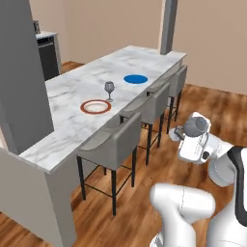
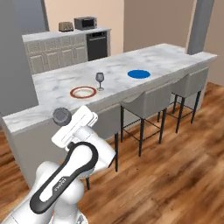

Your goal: Retrieve the wine glasses from the counter and place one next to each plate.

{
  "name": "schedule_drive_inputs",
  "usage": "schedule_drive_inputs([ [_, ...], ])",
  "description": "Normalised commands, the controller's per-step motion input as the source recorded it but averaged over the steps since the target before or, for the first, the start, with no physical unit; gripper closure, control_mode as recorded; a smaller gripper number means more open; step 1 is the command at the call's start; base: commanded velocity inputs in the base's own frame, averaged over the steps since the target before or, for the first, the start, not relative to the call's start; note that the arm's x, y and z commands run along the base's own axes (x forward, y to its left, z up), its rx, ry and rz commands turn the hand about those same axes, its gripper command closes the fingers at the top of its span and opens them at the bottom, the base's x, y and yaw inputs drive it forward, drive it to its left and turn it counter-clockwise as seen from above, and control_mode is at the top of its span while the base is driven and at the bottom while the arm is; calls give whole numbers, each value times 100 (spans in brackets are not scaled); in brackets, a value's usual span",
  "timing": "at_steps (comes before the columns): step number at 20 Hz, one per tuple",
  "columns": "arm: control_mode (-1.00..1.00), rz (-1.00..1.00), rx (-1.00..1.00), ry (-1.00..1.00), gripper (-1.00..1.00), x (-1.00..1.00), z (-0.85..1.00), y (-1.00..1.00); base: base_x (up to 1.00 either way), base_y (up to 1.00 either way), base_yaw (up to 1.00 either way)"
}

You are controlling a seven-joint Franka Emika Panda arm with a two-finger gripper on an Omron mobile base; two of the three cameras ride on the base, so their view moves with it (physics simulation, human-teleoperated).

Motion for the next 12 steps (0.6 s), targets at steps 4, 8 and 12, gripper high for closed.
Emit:
schedule_drive_inputs([
  [4,100,0,0,0,100,0,0,0,100,-100,40],
  [8,100,0,0,0,100,0,0,0,100,-100,34],
  [12,100,0,0,0,100,0,0,0,66,-100,25],
])
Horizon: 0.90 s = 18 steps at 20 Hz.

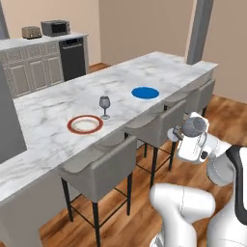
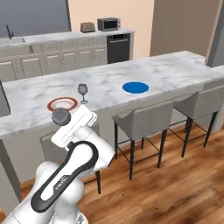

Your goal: Retrieve the wine glasses from the counter and place one next to each plate.

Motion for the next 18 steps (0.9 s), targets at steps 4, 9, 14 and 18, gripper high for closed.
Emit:
schedule_drive_inputs([
  [4,100,0,0,0,100,0,0,0,2,-100,6],
  [9,100,0,0,0,100,0,0,0,21,-100,3],
  [14,100,0,0,0,100,0,0,0,61,-100,7],
  [18,100,0,0,0,100,0,0,0,100,-100,19],
])
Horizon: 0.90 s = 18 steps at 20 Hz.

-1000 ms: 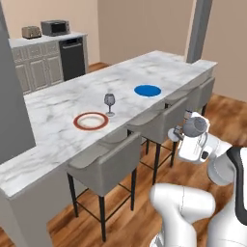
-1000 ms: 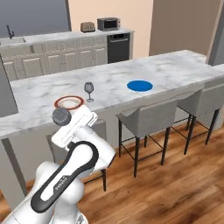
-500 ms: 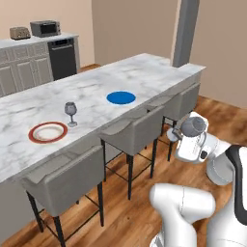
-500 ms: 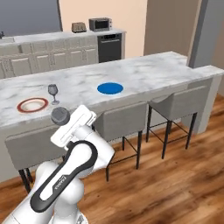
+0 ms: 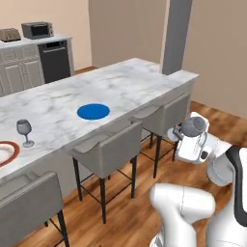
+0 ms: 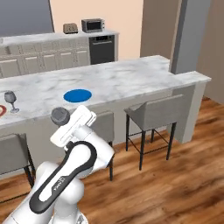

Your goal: Retrieve the wine glasses from the counter and place one next to each plate.

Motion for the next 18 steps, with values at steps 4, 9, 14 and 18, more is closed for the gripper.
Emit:
schedule_drive_inputs([
  [4,100,0,0,0,100,0,0,0,100,-100,34],
  [9,100,0,0,0,100,0,0,0,100,-53,42],
  [14,100,0,0,0,100,0,0,0,97,-46,52],
  [18,100,0,0,0,100,0,0,0,58,-63,62],
])
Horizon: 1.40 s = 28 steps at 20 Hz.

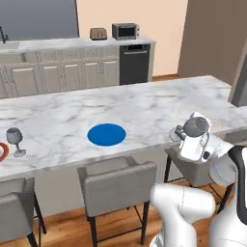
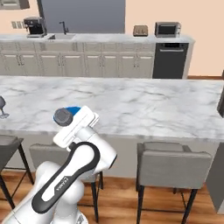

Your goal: Retrieve the wine glasses from the counter and place one next to each plate.

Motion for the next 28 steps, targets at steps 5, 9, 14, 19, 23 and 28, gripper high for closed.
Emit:
schedule_drive_inputs([
  [5,100,0,0,0,100,0,0,0,36,-59,66],
  [9,100,0,0,0,100,0,0,0,44,-53,47],
  [14,100,0,0,0,100,0,0,0,62,-18,5],
  [19,100,0,0,0,100,0,0,0,94,-41,6],
  [23,100,0,0,0,100,0,0,0,98,-71,24],
  [28,100,0,0,0,100,0,0,0,91,-67,27],
])
